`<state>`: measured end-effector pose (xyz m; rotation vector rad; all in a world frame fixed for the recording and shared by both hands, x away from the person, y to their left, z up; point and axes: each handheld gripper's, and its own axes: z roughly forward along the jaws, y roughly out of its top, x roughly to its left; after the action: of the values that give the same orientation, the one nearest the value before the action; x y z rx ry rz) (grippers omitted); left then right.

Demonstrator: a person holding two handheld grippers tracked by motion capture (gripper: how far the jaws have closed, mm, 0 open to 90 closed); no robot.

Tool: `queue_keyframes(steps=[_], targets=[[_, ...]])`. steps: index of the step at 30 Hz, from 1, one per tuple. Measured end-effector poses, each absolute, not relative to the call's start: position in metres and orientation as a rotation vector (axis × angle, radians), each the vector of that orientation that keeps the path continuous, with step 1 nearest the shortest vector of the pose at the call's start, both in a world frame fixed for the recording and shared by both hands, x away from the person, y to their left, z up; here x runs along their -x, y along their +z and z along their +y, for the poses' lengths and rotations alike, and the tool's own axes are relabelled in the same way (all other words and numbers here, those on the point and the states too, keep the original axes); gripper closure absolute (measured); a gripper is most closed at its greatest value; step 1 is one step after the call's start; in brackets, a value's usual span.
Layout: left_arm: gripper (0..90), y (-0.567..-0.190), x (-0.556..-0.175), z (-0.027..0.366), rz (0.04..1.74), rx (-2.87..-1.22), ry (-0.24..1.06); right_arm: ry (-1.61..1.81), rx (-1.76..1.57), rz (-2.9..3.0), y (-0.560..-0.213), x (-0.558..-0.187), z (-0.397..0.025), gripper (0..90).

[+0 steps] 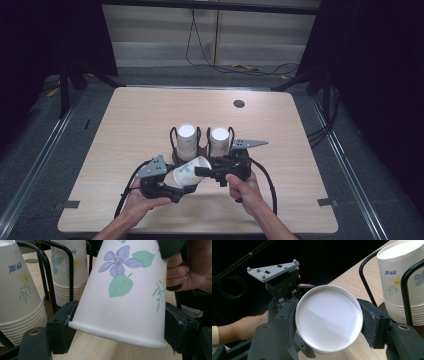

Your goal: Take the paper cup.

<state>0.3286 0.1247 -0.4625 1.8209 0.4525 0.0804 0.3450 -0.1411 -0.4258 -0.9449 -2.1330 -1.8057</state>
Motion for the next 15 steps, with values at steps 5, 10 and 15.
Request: queue_keyframes(steps=[5, 10, 15], targets=[[24.9, -0.4637, -0.3294, 0.125, 0.438, -1.831, 0.092, -1.799, 0.93, -2.168, -0.4248, -0.3445, -0.1412, 35.2], [25.8, -0.4647, -0.3301, 0.1263, 0.442, -1.84, 0.097, -1.781, 0.949, -2.206, -0.4256, -0.3441, -0.1397, 32.6], [26.0, -0.4651, -0.3308, 0.1281, 0.442, -1.845, 0.09, -1.762, 0.973, -2.243, -0.4267, -0.3443, -0.1382, 26.0]])
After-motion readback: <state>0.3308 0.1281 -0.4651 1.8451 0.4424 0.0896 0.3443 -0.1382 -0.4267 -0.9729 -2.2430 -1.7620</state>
